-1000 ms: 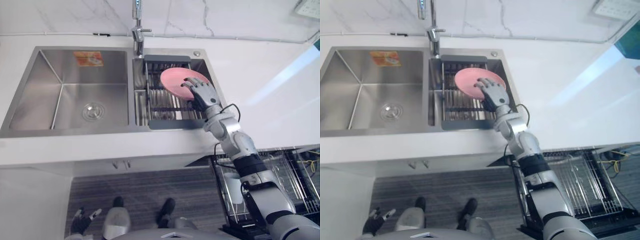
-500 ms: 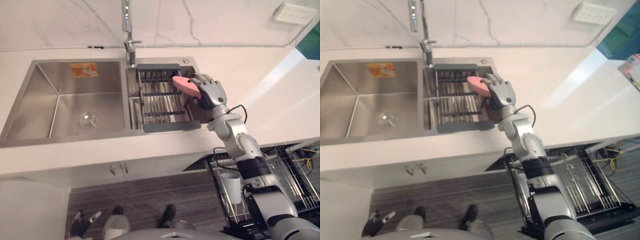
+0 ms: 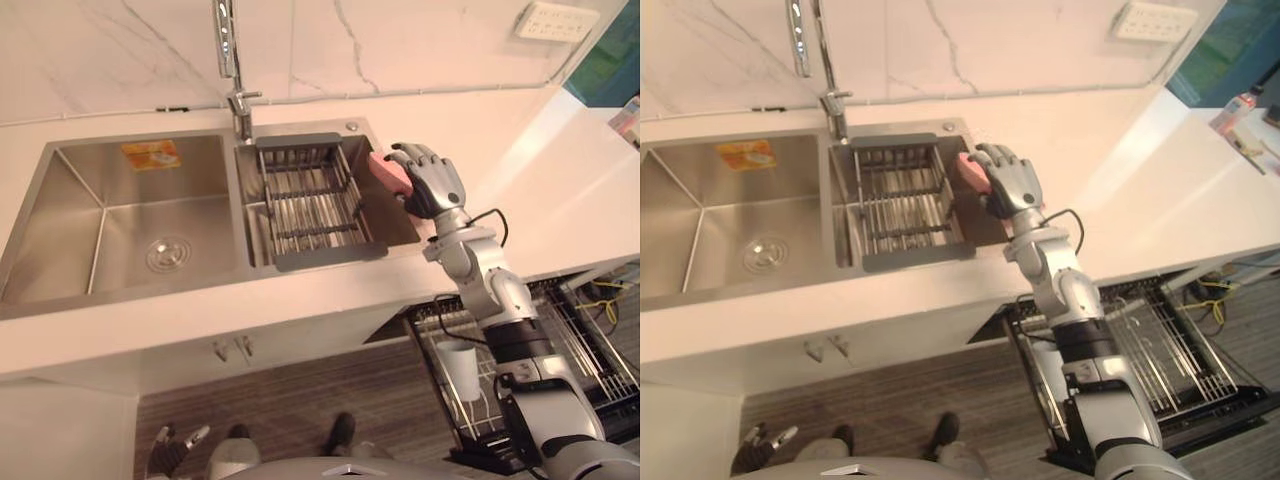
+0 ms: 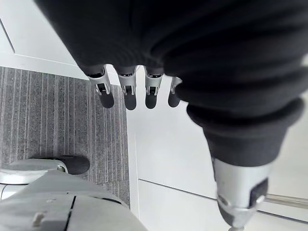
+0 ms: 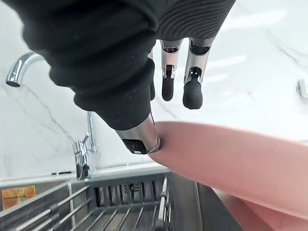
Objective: Walk over to the sink, pick up the cup, carry it to the dishwasher, place the cup inside the dishwasher, then close the dishwasher door
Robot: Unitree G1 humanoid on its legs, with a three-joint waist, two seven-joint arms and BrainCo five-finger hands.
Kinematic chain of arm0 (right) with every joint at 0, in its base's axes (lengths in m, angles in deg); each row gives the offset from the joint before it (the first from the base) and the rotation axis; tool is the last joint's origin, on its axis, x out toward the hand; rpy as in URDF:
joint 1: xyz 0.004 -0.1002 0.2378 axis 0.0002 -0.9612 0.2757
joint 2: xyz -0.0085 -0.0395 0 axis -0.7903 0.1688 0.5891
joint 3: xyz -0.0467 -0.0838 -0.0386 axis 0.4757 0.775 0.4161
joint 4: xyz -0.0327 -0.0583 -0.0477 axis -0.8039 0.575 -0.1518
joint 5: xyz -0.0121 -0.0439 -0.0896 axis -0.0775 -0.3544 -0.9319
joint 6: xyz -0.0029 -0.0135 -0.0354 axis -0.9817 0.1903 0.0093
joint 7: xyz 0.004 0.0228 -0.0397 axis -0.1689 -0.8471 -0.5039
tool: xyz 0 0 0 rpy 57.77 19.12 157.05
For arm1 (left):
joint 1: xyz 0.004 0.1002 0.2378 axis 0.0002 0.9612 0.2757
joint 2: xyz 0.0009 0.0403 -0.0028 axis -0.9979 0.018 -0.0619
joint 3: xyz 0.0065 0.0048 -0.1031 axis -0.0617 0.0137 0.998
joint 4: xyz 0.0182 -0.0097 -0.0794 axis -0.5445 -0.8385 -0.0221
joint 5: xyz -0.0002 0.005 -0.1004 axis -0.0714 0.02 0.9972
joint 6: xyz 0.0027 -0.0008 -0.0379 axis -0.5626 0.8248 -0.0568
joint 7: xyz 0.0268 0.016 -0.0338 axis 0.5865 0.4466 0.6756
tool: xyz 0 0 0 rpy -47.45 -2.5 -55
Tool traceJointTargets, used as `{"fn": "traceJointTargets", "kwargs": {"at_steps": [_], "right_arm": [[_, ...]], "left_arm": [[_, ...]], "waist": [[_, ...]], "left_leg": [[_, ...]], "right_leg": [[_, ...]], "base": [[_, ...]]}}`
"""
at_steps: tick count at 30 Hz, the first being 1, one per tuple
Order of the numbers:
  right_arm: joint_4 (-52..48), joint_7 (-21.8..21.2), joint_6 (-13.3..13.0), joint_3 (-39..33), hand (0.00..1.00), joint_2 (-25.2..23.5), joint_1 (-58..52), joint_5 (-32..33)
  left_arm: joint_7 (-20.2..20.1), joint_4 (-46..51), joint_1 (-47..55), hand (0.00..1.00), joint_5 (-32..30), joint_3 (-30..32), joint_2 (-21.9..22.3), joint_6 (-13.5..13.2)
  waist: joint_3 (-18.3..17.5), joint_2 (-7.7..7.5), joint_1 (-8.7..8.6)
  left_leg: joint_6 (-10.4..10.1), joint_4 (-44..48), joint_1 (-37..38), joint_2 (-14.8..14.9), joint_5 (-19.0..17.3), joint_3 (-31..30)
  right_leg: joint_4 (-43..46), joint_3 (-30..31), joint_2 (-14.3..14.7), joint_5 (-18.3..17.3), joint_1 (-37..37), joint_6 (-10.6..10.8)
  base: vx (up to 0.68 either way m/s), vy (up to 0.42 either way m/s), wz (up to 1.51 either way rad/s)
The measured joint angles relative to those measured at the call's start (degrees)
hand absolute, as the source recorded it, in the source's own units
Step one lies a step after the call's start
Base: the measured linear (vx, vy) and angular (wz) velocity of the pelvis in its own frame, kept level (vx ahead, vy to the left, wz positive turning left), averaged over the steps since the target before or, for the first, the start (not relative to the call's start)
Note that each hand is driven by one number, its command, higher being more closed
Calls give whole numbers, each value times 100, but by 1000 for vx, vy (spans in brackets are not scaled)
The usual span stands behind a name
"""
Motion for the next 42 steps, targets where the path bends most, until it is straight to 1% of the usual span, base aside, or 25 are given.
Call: {"fn": "traceJointTargets", "kwargs": {"at_steps": [1, 2, 3, 8, 9, 12, 14, 16, 18, 23, 25, 29, 31, 32, 36, 38, 42], "right_arm": [[5, -100, 59, 1, 100, -1, -46, 13], [64, -306, 202, 5, 0, -4, -111, 132], [82, -455, 352, 2, 0, -4, -154, 187], [526, -564, 685, 0, 0, -12, -232, 201], [550, -601, 800, -3, 0, -15, -270, 194], [762, -590, 885, -13, 0, -51, -276, 112], [884, -566, 978, -16, 0, -65, -277, 91], [949, -523, 984, -127, 0, -70, -275, 90], [957, -509, 1065, -158, 0, -70, -276, 90], [957, -490, 1074, -158, 0, -71, -276, 79], [956, -489, 1049, -158, 0, -71, -276, -99], [963, -489, 1028, -156, 0, -82, -276, -171], [1006, -488, 1027, -155, 0, -105, -276, -344], [1058, -469, 1026, -154, 100, -131, -276, -359], [1220, -404, 1007, -109, 100, -175, -263, -365], [1345, -300, 953, -106, 100, -176, -253, -365], [1679, -180, 953, -62, 100, -174, -159, -367]], "left_arm": [[-1, -15, 1, 0, 0, 0, 0, 4], [-3, -32, 5, 0, 0, 0, 1, 7], [-2, -55, 4, 0, 1, 0, 0, 7], [1, -120, 16, 0, 0, -2, 1, 78], [0, -119, 15, 0, -2, -4, 1, 108], [1, -118, 15, 0, -3, -4, 0, 132], [0, -116, 19, 0, -3, -5, 1, 138], [0, -116, 28, 0, -3, -4, 1, 175], [0, -115, 33, 0, -3, -4, -1, 205], [0, -110, 28, 0, -6, -4, -1, 207], [0, -109, 28, 0, -8, -4, -2, 208], [1, -108, 28, 0, -13, -4, -2, 211], [0, -108, 28, 0, -17, -7, -2, 220], [0, -107, 28, 0, -44, -12, -2, 223], [0, -108, 25, 0, -109, -58, -4, 238], [0, -108, 26, 0, -109, -115, -7, 238], [-1, -109, 25, 0, -108, -223, -9, 244]], "waist": [[-25, -1, 7], [-64, -5, 14], [-80, -7, 8], [-101, -6, -21], [-115, -6, -29], [-150, -7, -59], [-156, -3, -43], [-174, 2, -25], [-180, 1, -26], [-206, -7, -48], [-209, -11, -54], [-210, -12, -51], [-210, -12, -52], [-214, -17, -51], [-241, -60, -45], [-242, -59, -36], [-246, -52, -8]], "left_leg": [[0, -1, 0, 0, 0, -1], [0, -2, 4, -2, 0, -3], [2, -1, 7, -7, 2, -6], [12, -22, 85, -20, 8, -30], [19, -101, 92, -29, 36, -54], [3, -201, 91, -61, 105, -148], [25, -203, 89, -62, 134, -157], [33, -205, 89, -67, 140, -161], [38, -212, 89, -78, 143, -164], [50, -296, 114, -89, 174, -169], [50, -297, 121, -92, 174, -167], [51, -301, 157, -100, 175, -165], [51, -303, 186, -102, 174, -166], [52, -300, 192, -103, 173, -167], [55, -304, 189, -107, 169, -169], [55, -327, 186, -110, 167, -170], [28, -345, 177, -113, 153, -180]], "right_leg": [[0, -2, 0, 0, 1, 0], [0, -4, -2, -1, 6, 1], [0, -6, -6, 1, 11, 3], [-2, -19, -17, -3, 96, 21], [-3, -32, -22, -6, 88, 25], [-2, -113, -37, -13, 85, 34], [-1, -130, -46, -13, 87, 34], [-1, -139, -59, -12, 93, 35], [-1, -143, -69, -8, 94, 41], [0, -156, -75, -7, 88, 46], [0, -155, -77, -7, 90, 47], [0, -153, -77, -10, 125, 50], [0, -153, -77, -15, 156, 57], [0, -154, -78, -19, 166, 62], [-2, -154, -82, -25, 165, 68], [-2, -153, -91, -38, 165, 77], [-2, -157, -94, -56, 149, 100]], "base": [[0, 0, 0], [0, 0, 0], [0, 0, 0], [-6, 4, 1], [-29, 16, 7], [-9, 13, 13], [4, 16, 9], [4, 17, 3], [0, 0, 0], [0, 0, 0], [0, 0, 0], [0, 0, 0], [0, 0, 0], [0, 0, 0], [0, 0, 0], [0, 0, 0], [0, 0, 0]]}}
